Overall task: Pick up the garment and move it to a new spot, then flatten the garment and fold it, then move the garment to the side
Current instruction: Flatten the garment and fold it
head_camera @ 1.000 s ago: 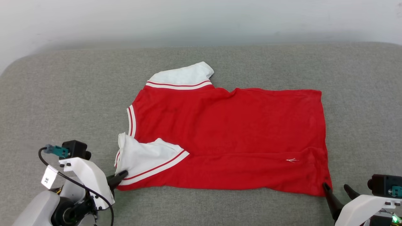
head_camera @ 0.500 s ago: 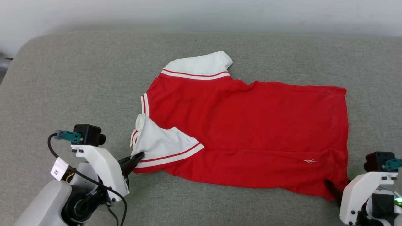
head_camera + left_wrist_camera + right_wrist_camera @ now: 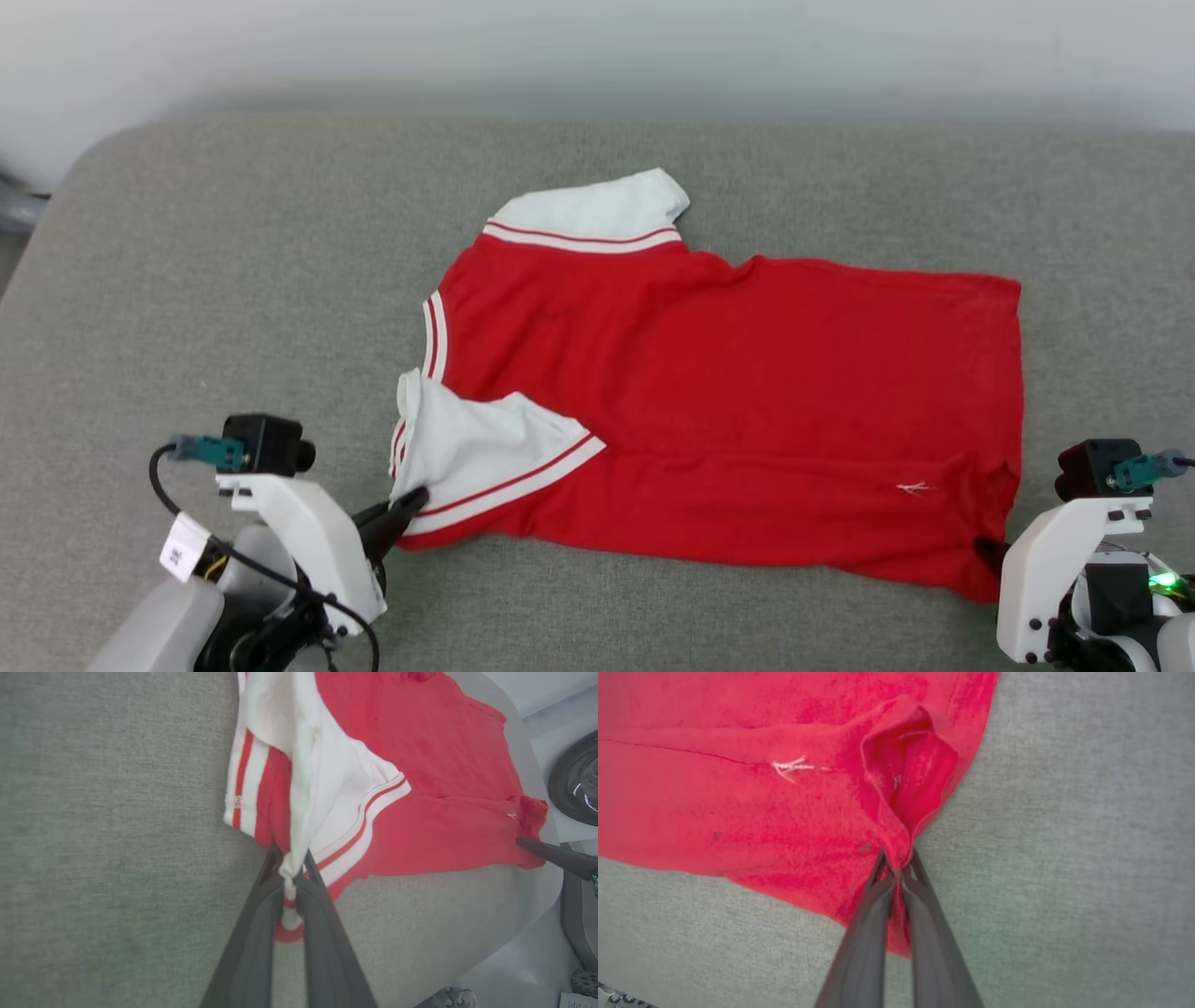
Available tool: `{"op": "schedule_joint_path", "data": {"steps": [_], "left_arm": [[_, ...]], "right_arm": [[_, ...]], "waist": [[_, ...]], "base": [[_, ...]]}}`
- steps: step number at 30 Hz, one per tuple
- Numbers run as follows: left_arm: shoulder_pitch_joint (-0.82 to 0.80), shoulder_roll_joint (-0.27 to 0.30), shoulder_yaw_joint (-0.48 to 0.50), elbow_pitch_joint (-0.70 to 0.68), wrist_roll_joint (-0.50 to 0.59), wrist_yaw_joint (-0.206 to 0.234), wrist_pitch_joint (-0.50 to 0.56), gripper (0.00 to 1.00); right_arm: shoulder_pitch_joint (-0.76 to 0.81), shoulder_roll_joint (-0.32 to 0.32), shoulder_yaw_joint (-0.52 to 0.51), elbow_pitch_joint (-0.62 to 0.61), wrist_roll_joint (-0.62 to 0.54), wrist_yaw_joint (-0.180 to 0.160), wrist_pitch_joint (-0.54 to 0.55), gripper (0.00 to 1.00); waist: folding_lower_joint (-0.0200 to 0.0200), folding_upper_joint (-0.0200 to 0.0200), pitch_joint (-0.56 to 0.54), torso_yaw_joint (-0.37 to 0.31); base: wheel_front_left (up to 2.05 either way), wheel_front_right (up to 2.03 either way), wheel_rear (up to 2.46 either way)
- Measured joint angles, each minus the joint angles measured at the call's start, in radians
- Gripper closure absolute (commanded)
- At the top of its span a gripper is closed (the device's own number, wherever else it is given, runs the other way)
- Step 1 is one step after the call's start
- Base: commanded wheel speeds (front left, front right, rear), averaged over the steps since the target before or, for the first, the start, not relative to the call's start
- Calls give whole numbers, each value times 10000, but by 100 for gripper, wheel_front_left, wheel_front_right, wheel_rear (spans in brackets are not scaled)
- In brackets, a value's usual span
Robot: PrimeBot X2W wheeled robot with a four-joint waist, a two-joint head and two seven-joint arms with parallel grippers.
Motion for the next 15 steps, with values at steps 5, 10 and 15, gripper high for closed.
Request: {"op": "schedule_joint_path", "data": {"steps": [5, 10, 15], "left_arm": [[535, 25, 71, 127, -138, 142, -132, 100], [1941, 79, 282, 90, -539, 662, -364, 100], [2813, 414, 575, -150, -706, 993, -587, 100]], "right_arm": [[148, -276, 410, -12, 230, 0, -140, 100], [746, -518, 986, 115, 616, 0, -286, 100], [1081, -612, 1147, 92, 878, 0, -366, 100]], "waist": [[0, 0, -645, -36], [-2, 0, -1656, -117], [-3, 0, -2081, -174]], "base": [[0, 0, 0], [0, 0, 0], [0, 0, 0]]}}
